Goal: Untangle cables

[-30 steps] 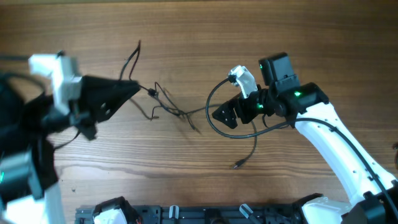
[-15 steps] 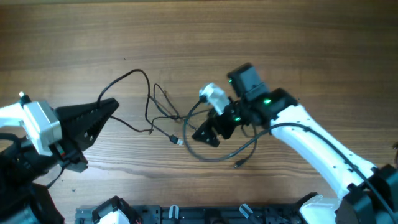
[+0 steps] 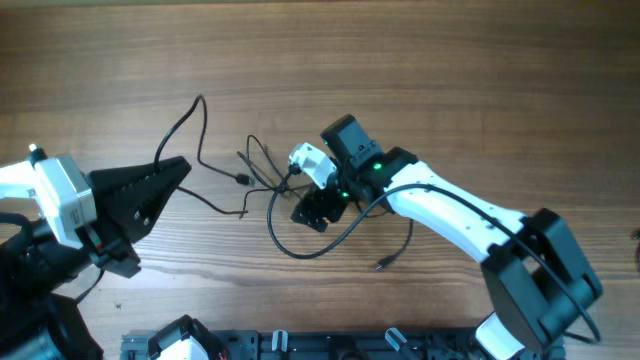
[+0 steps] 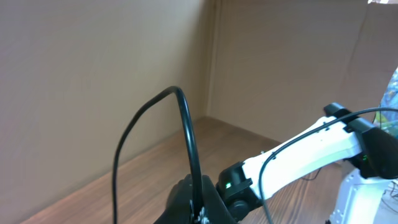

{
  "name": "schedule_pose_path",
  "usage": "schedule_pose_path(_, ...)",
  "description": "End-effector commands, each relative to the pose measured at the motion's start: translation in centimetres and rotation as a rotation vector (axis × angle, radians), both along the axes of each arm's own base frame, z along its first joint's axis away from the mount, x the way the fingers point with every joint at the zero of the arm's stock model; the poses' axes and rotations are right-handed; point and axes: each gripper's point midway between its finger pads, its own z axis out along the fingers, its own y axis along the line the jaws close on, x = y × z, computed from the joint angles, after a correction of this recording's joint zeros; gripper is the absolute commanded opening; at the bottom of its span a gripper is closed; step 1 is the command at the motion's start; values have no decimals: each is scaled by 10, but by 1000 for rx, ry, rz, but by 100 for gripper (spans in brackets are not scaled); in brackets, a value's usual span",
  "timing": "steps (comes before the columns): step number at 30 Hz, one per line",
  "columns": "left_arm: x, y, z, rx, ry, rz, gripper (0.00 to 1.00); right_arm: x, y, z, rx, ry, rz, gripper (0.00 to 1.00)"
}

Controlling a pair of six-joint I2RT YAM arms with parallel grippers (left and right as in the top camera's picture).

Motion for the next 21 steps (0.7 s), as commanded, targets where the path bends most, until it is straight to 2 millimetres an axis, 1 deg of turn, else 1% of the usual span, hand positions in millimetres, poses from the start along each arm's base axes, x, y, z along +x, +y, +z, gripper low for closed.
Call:
schedule_pose_path(1,4,4,-2,-26,42,36,4,6,8,-12,16,35,-53,89)
schedule_pose_path(4,12,10,-6,-40,73,81,4,2,24,3,121,48,-1,89)
schedule_pose_path(7,15,12,-8,-46,83,82,4,-1,38,19,224,64,37,89)
schedule_pose_path(11,21,16,-9,-55,98,82,4,-4,54,42,352,81,83,89)
schedule_pose_path(13,25,19,-11,-61,109,85,4,-11,60,55,418,94,136,89)
schedule_pose_path(16,30,23,-13,-71,125,85,4,-27,64,71,506,144,228,91)
schedule_pose_path(17,32,24,-14,-75,131,84,4,-31,65,74,523,159,247,93)
schedule_pose_path(21,41,30,-17,-84,149,85,4,-44,64,85,582,192,325,95)
